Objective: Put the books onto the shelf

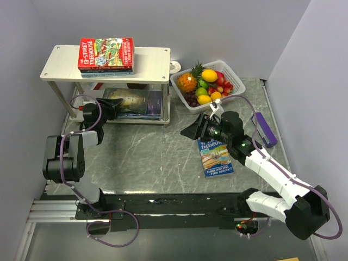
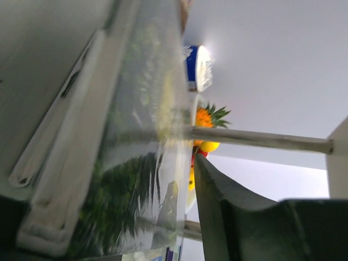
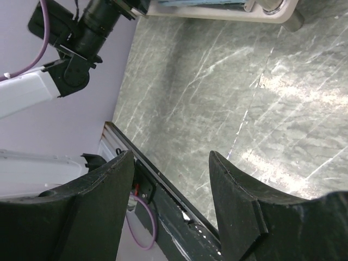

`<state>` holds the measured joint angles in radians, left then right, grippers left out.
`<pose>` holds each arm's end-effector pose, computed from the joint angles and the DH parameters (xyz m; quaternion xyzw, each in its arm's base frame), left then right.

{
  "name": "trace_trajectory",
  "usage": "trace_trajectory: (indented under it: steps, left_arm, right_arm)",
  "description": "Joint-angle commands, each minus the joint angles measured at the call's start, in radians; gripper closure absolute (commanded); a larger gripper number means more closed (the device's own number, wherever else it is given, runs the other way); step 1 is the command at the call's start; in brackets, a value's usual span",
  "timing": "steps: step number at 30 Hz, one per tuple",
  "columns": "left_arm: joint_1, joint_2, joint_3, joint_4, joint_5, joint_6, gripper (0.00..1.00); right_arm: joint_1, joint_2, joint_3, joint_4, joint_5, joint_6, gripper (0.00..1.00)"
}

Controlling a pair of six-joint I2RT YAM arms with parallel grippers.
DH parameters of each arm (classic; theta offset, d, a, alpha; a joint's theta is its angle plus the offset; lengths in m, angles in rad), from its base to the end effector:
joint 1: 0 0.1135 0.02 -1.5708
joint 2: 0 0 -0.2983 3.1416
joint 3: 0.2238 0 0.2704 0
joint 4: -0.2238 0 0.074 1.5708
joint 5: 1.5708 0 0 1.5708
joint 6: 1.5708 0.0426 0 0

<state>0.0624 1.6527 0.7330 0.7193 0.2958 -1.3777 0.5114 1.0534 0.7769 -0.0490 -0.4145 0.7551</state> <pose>0.3644 0.0103 0.2146 -0.4349 0.6372 -0.4729 0.4256 0.2092 0.1371 0.3224 -0.0225 0.8036 0.4725 0.3611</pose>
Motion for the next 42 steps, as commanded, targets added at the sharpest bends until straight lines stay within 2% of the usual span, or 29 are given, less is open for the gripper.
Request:
trace_trajectory:
  steps: [1, 11, 21, 42]
  left_arm:
    - [-0.001, -0.041, 0.071, -0.092, 0.084, 0.061, 0.49]
    - [0.001, -0.047, 0.167, -0.32, 0.203, 0.166, 0.49]
    - [0.001, -0.11, 0.146, -0.443, 0.253, 0.236, 0.48]
    - [0.03, -0.093, 0.236, -0.869, 0.266, 0.47, 0.48]
  right_arm:
    - [-0.007, -0.004, -0.016, 0.074, -0.026, 0.023, 0.36]
    - [-0.007, -0.013, -0.028, 0.08, -0.035, 0.038, 0.36]
    - [-0.008, -0.021, -0.042, 0.093, -0.036, 0.05, 0.36]
    - [-0.005, -0.033, -0.073, 0.144, -0.055, 0.093, 0.36]
